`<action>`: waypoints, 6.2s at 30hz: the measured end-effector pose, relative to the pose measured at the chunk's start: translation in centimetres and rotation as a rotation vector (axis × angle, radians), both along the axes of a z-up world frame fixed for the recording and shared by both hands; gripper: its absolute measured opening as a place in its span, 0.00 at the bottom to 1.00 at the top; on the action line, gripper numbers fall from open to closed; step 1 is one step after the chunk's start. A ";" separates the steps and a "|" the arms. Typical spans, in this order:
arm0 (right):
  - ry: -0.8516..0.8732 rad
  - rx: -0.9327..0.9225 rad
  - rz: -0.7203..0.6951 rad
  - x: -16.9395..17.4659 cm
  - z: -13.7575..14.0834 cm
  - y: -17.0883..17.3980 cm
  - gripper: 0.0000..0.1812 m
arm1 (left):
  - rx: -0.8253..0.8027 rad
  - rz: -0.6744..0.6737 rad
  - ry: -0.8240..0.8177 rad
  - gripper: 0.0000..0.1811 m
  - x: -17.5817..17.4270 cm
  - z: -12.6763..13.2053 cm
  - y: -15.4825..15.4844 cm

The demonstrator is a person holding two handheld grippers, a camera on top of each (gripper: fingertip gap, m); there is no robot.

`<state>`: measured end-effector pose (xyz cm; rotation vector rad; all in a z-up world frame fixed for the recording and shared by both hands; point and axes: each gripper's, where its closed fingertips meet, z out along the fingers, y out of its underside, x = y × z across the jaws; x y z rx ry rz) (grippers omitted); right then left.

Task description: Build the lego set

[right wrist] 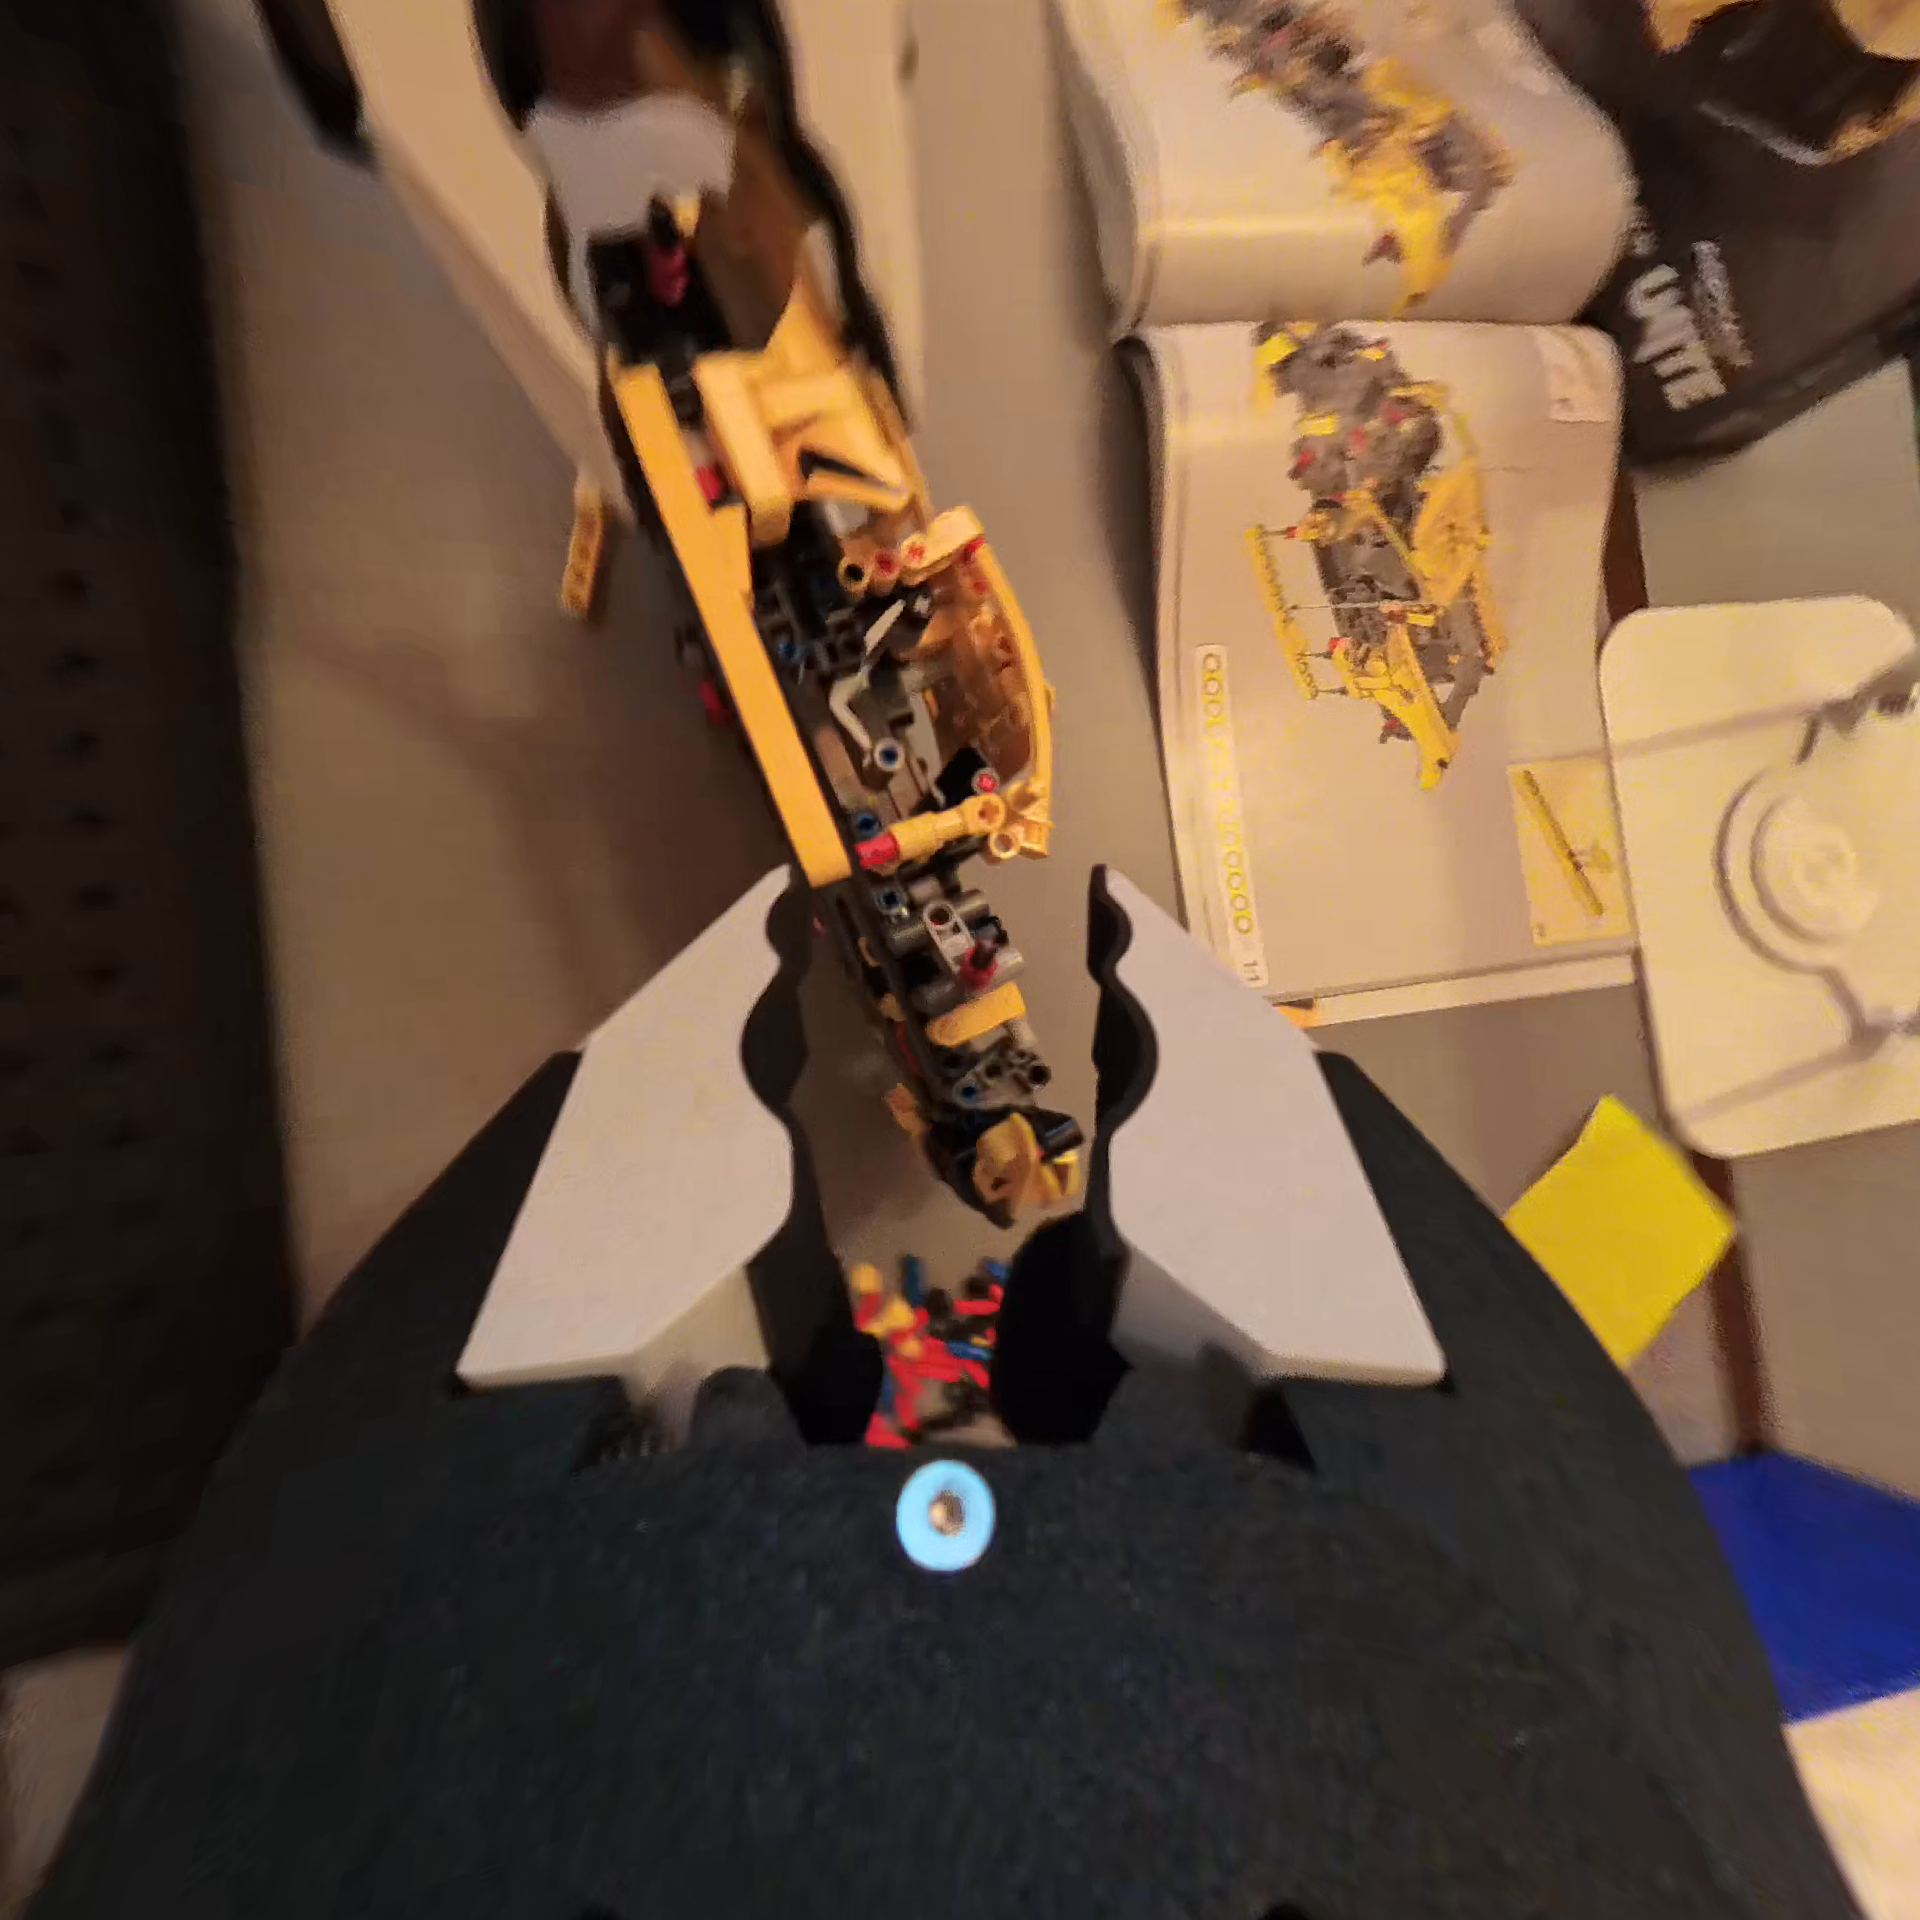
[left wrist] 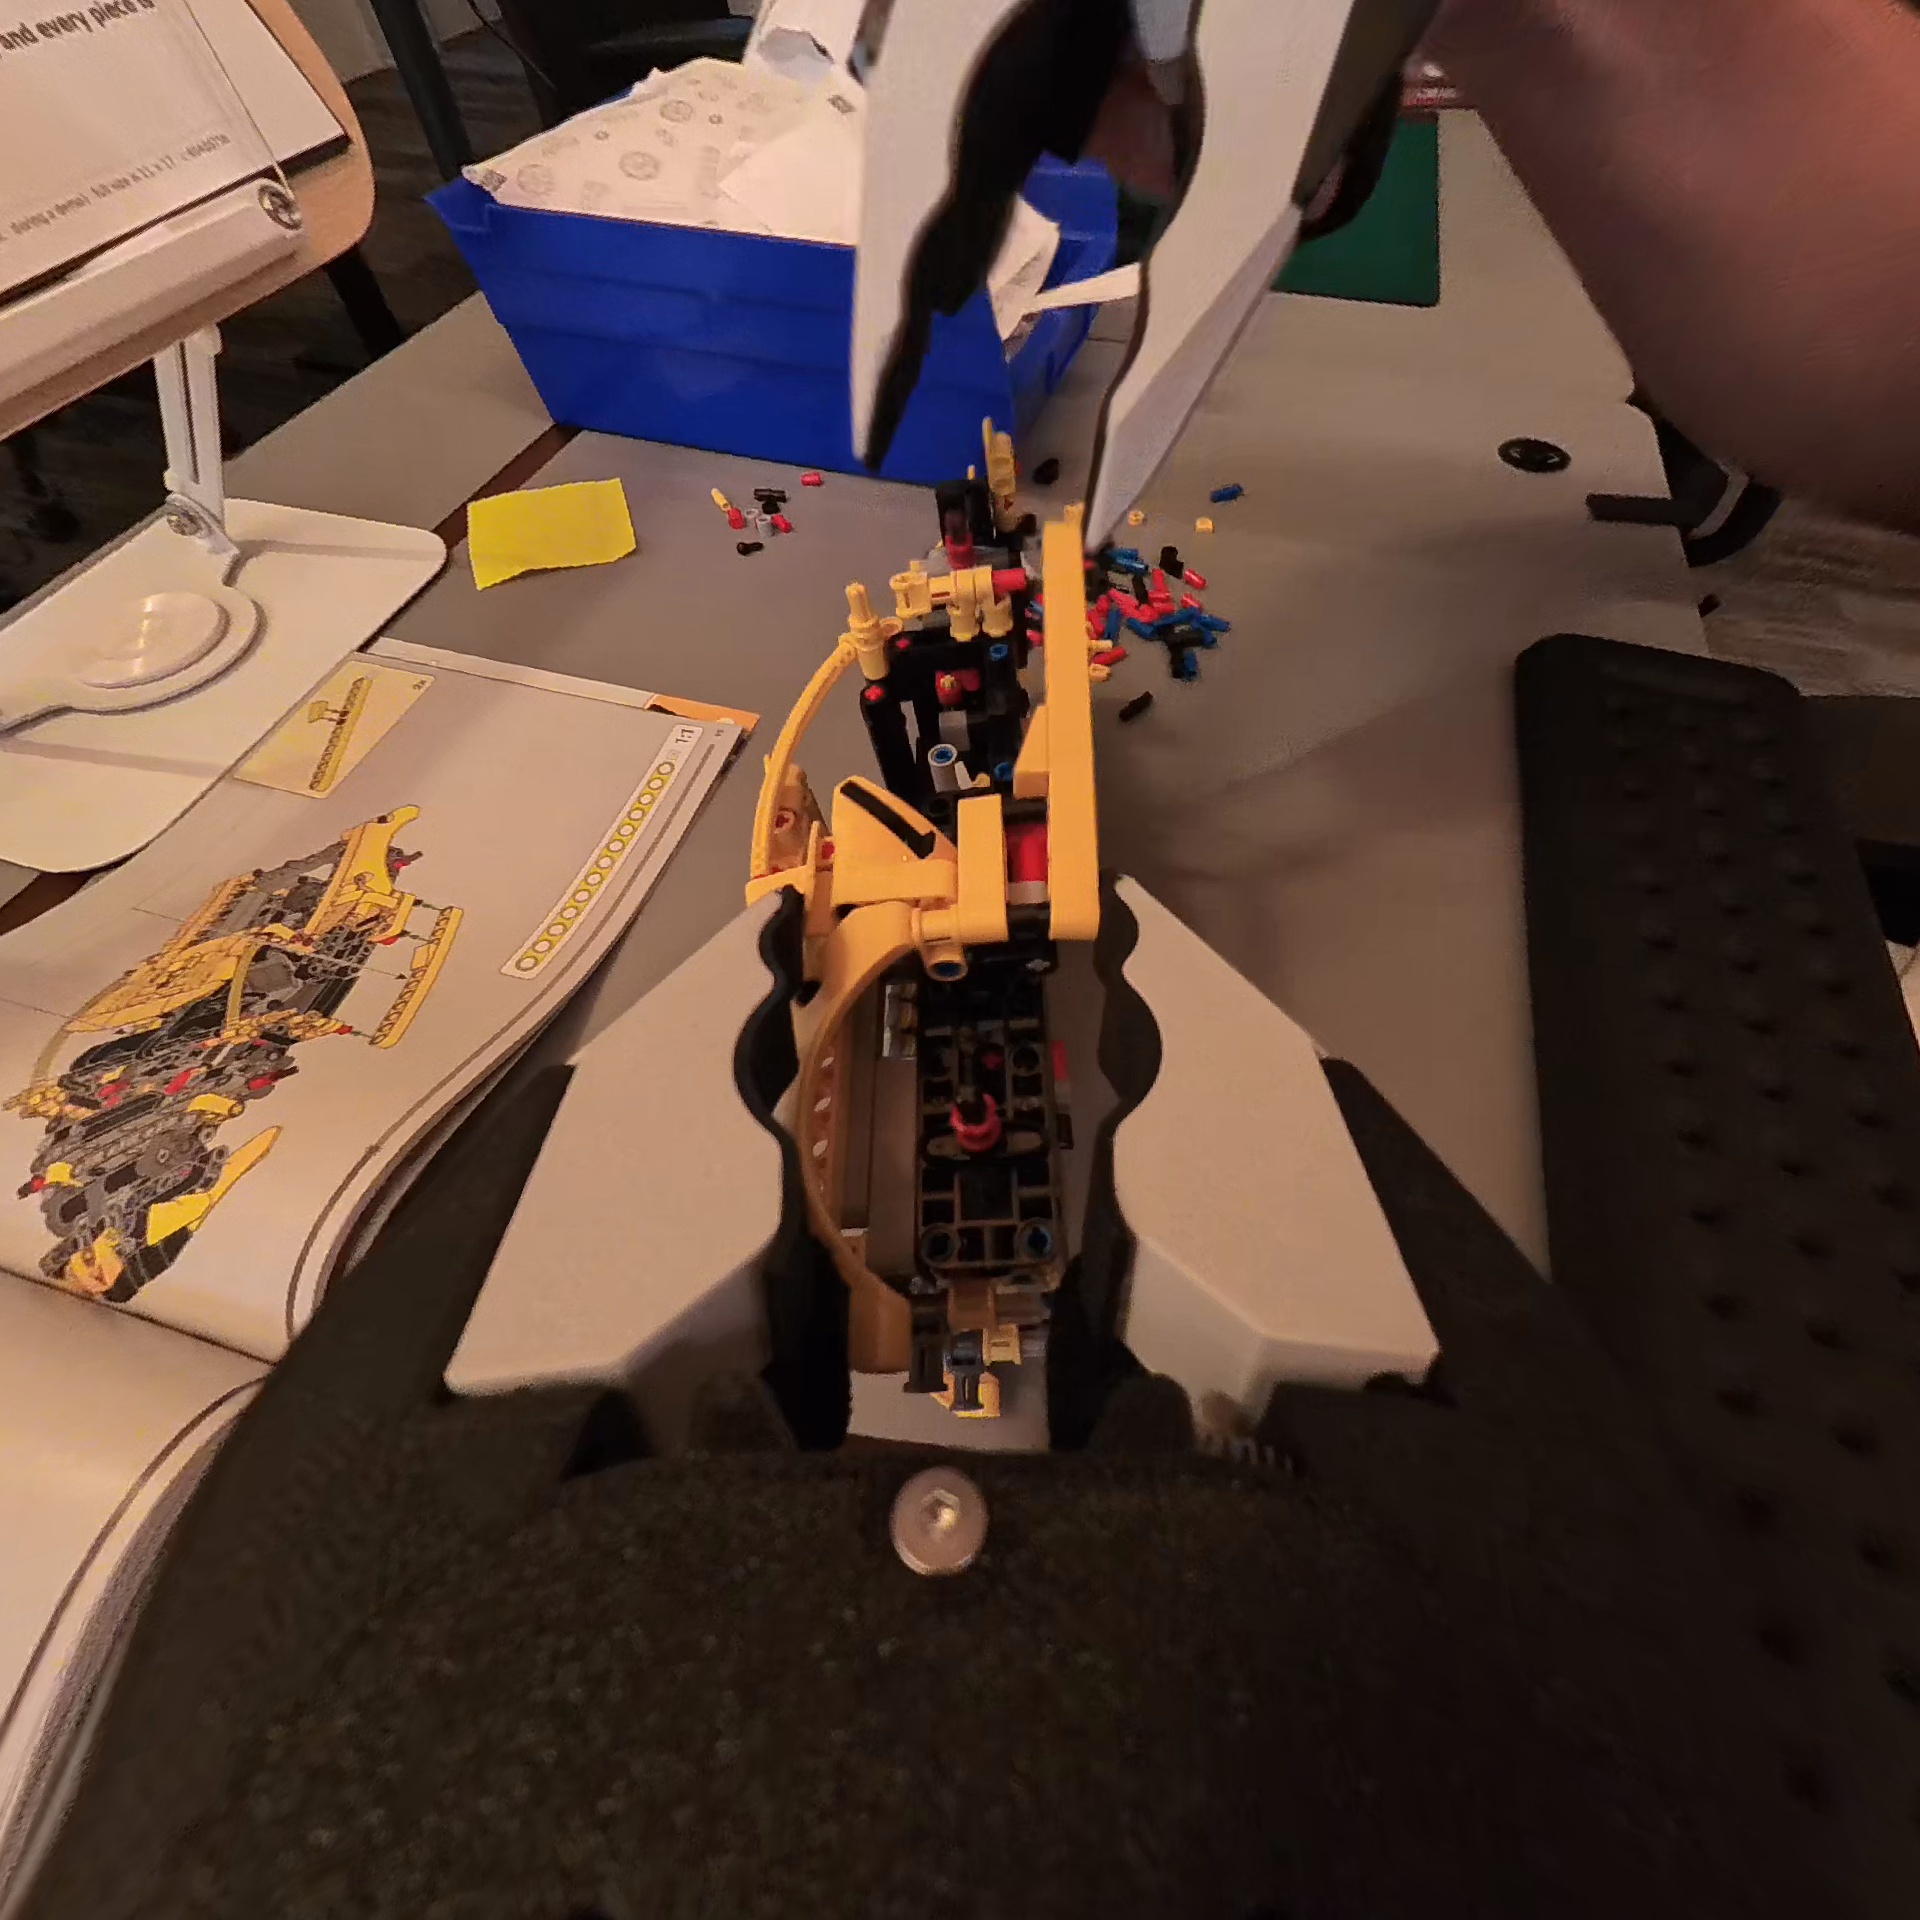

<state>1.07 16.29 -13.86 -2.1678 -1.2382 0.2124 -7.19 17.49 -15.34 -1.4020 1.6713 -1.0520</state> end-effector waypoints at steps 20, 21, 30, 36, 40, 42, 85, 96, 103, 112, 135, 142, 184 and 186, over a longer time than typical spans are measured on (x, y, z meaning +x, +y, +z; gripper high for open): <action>1.122 0.178 -0.833 -2.6 1.6 -2.2 0.24 | -0.017 0.214 -0.041 0.31 -0.1 0.1 0.1; 1.234 0.139 -0.842 -2.5 1.9 -2.3 0.22 | -0.016 0.239 -0.043 0.31 -0.1 0.1 0.0; 1.584 -0.102 -0.874 -1.8 0.3 -1.0 0.04 | 0.023 0.356 -0.037 0.31 0.5 0.1 -1.2; 1.640 -0.189 -0.887 -1.7 -1.1 -0.1 0.03 | 0.064 0.396 -0.039 0.30 0.6 0.1 -1.4; 1.567 -0.150 -0.906 -1.7 -0.5 -0.2 0.03 | 0.086 0.401 -0.030 0.30 0.6 0.1 -1.6; 1.525 -0.152 -0.900 -1.6 -0.7 -0.1 0.03 | 0.095 0.411 -0.031 0.30 0.6 0.1 -1.7; 0.304 0.265 -0.287 -2.3 0.5 -3.2 0.20 | 0.078 0.374 -0.043 0.28 0.8 -0.1 -0.5; -0.357 0.330 0.354 -4.8 -1.1 -1.0 0.12 | 0.171 0.266 -0.031 0.29 1.0 -0.2 -1.4; -0.345 0.050 0.475 -4.8 -1.6 -2.1 0.05 | 0.260 0.219 0.004 0.31 0.9 -0.5 -1.9; -0.263 -0.287 0.561 -4.2 -2.2 -3.2 0.05 | 0.283 0.233 0.027 0.37 1.3 -0.9 -2.4; -0.198 -0.555 0.596 -4.4 -1.8 -2.8 0.05 | 0.002 0.241 -0.040 0.33 2.5 -0.1 -2.4; -0.173 -0.475 0.594 -4.5 -1.3 -2.3 0.06 | 0.021 0.256 -0.047 0.32 2.4 -0.2 -1.9; -0.058 -0.345 0.569 -5.5 -0.9 -3.0 0.06 | 0.110 0.238 -0.078 0.31 2.4 0.1 -2.9; -0.066 -0.320 0.568 -5.6 -1.0 -3.0 0.07 | 0.120 0.234 -0.077 0.31 2.4 0.1 -2.9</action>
